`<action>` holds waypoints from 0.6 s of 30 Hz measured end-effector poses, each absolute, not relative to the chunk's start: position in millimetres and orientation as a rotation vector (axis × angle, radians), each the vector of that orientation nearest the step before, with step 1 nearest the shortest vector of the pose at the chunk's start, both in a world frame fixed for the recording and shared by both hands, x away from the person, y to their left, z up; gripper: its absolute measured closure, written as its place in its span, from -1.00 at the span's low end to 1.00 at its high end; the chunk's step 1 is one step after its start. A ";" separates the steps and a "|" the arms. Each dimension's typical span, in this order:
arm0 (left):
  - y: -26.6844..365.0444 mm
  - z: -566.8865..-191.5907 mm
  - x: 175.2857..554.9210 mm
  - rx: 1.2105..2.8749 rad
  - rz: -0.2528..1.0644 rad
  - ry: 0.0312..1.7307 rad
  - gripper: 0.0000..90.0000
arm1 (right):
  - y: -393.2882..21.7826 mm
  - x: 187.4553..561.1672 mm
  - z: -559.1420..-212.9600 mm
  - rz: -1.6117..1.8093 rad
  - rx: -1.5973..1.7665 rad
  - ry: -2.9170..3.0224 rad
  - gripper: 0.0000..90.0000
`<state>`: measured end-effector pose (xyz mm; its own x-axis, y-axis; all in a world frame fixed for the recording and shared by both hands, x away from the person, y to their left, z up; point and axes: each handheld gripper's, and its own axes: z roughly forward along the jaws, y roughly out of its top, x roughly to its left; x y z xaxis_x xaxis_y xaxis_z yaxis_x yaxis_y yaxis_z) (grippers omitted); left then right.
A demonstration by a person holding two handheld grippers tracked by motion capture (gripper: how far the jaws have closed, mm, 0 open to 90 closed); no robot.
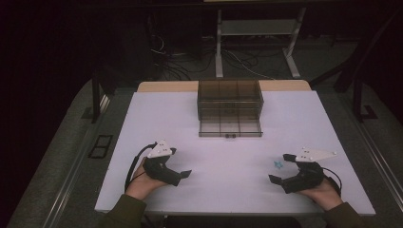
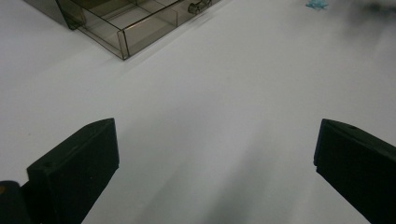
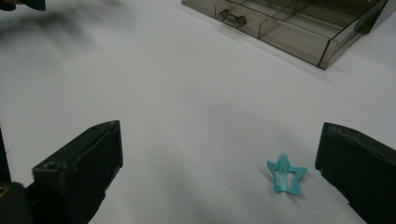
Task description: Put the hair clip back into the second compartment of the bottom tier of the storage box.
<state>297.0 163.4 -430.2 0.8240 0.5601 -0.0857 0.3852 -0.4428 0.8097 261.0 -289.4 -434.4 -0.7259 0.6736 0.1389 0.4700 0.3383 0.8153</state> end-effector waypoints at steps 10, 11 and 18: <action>163.2 -431.9 296.9 2.086 0.220 0.696 -1.00 | -290.3 260.3 -434.5 1.341 1.012 2.383 -0.99; 163.1 -432.1 296.8 2.086 0.221 0.699 -1.00 | -290.4 260.6 -434.5 1.348 1.004 2.382 -0.99; 164.3 -433.2 296.4 2.088 0.217 0.699 -1.00 | -290.7 260.4 -432.5 1.374 1.001 2.374 -0.99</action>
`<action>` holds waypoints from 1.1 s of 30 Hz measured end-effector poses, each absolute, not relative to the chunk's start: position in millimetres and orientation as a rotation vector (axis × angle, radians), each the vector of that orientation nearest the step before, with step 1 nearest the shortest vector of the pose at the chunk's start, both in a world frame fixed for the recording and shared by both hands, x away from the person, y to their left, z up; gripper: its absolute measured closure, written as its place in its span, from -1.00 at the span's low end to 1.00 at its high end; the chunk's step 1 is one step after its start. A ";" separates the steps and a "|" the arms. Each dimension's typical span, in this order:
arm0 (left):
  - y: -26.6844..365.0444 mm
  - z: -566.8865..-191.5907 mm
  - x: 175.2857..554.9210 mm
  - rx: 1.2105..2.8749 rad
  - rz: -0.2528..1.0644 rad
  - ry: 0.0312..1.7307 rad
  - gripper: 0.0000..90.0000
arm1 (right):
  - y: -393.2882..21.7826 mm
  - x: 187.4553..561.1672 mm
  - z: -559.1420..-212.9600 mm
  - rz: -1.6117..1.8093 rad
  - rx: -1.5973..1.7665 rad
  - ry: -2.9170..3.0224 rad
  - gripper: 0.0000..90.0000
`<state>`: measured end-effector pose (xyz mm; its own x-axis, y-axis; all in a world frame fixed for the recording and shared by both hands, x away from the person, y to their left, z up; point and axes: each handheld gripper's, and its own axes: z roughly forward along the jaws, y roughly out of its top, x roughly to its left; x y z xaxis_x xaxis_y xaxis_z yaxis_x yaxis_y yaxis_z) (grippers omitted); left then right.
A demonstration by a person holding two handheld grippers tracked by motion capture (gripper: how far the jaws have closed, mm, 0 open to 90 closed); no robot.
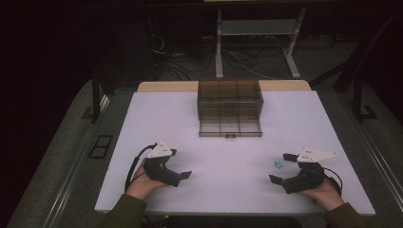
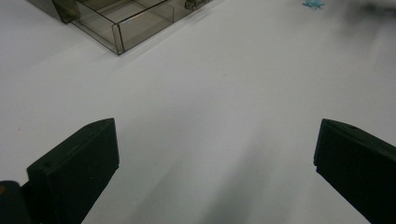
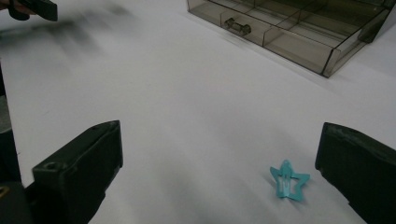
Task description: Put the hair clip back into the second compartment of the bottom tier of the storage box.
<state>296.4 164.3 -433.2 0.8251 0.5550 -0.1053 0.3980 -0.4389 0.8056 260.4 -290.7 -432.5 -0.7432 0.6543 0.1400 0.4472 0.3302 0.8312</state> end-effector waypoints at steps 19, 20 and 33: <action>164.6 -434.4 294.5 2.078 0.198 0.693 -1.00 | -291.5 270.8 -423.3 1.357 1.004 2.360 -0.99; 164.5 -434.4 294.3 2.078 0.197 0.693 -1.00 | -291.8 271.5 -422.8 1.361 1.006 2.356 -0.99; 164.6 -435.0 293.4 2.063 0.185 0.699 -1.00 | -294.2 281.3 -419.4 1.360 1.030 2.353 -0.99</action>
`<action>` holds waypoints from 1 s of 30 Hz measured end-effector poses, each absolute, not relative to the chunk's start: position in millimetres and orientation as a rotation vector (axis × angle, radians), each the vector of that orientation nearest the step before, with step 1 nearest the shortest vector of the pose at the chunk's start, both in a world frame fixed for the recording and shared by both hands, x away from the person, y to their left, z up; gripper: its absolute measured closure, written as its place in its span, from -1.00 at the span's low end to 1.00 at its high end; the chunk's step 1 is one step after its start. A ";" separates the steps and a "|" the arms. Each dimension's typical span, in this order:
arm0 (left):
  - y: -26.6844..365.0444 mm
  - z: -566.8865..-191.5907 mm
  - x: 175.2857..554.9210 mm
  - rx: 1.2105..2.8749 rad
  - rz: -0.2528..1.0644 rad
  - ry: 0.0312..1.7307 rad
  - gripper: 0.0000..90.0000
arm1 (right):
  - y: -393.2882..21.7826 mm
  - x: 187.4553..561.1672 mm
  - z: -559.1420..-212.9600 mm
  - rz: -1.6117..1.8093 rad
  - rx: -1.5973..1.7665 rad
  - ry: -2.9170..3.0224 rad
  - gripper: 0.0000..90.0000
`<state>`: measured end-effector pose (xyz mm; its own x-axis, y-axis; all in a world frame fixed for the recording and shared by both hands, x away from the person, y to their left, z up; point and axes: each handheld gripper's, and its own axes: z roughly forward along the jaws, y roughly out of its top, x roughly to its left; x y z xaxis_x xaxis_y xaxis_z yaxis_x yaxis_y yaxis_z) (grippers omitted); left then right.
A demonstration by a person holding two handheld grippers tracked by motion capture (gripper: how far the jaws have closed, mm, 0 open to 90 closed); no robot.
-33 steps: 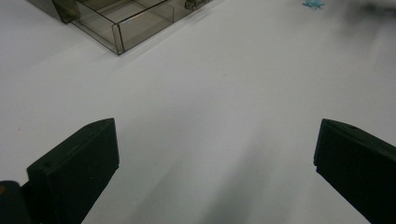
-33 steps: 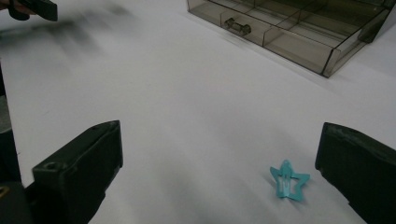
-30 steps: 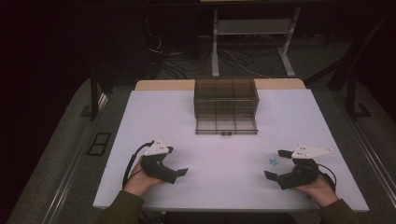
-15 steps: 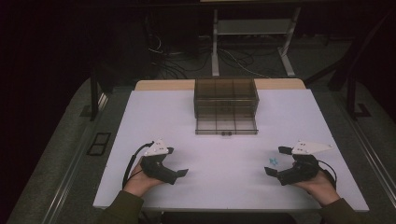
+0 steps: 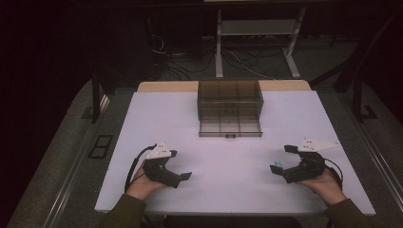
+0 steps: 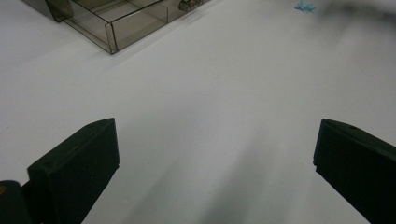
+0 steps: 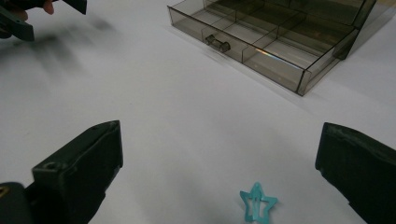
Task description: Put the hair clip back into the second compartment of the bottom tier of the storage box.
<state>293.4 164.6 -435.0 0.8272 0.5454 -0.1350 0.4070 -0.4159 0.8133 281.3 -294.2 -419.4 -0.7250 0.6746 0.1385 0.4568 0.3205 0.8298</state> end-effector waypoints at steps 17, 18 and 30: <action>164.6 -435.5 293.5 2.073 0.185 0.694 -1.00 | -293.9 296.5 -418.1 1.333 1.026 2.385 -0.99; 164.6 -435.7 293.6 2.072 0.186 0.694 -1.00 | -293.8 296.9 -418.3 1.328 1.027 2.387 -0.99; 164.9 -435.8 293.5 2.075 0.187 0.693 -1.00 | -296.0 300.5 -423.0 1.291 1.053 2.426 -0.99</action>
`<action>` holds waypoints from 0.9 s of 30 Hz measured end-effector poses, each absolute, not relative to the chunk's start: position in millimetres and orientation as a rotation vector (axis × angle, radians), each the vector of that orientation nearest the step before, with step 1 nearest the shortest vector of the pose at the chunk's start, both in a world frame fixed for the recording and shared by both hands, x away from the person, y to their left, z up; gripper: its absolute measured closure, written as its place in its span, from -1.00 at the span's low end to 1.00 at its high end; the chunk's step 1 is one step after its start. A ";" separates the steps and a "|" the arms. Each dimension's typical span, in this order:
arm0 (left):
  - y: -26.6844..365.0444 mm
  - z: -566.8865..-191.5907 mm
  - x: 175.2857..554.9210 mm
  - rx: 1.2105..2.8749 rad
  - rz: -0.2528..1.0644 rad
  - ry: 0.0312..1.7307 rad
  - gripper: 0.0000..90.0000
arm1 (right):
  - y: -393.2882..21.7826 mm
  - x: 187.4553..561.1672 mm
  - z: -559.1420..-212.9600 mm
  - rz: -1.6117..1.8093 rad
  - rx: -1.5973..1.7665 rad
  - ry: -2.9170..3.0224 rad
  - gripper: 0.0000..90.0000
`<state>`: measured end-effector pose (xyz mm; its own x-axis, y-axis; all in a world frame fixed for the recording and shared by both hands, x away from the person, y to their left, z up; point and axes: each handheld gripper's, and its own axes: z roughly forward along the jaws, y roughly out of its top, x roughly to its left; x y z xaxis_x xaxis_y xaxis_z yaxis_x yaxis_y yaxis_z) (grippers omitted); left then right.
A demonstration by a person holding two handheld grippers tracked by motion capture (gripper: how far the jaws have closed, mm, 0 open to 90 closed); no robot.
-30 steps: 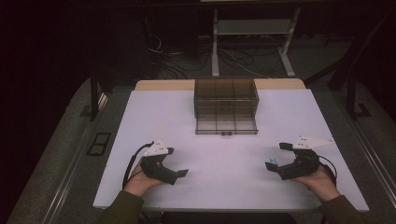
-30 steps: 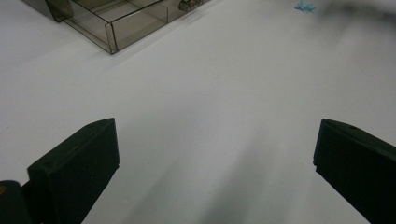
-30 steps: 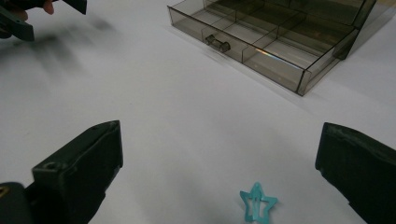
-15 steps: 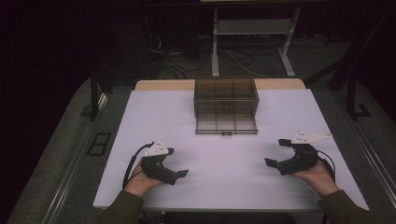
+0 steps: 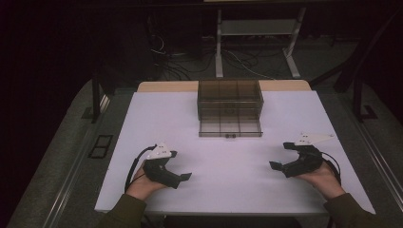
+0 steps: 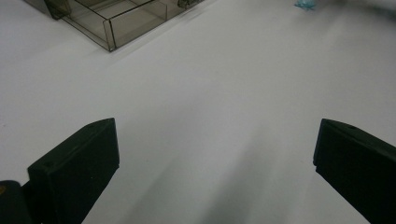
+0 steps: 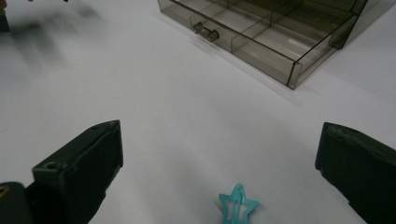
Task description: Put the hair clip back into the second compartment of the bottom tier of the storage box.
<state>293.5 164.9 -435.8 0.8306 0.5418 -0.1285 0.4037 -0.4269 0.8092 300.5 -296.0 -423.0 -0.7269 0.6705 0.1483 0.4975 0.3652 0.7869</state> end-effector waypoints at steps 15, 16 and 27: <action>165.0 -436.3 293.7 2.079 0.187 0.689 -1.00 | -297.6 302.5 -427.7 1.239 1.085 2.451 -0.99; 165.0 -436.3 293.7 2.079 0.187 0.689 -1.00 | -297.6 302.6 -428.2 1.236 1.085 2.450 -0.99; 165.0 -437.0 293.5 2.081 0.182 0.692 -1.00 | -299.3 303.1 -431.9 1.197 1.096 2.472 -0.99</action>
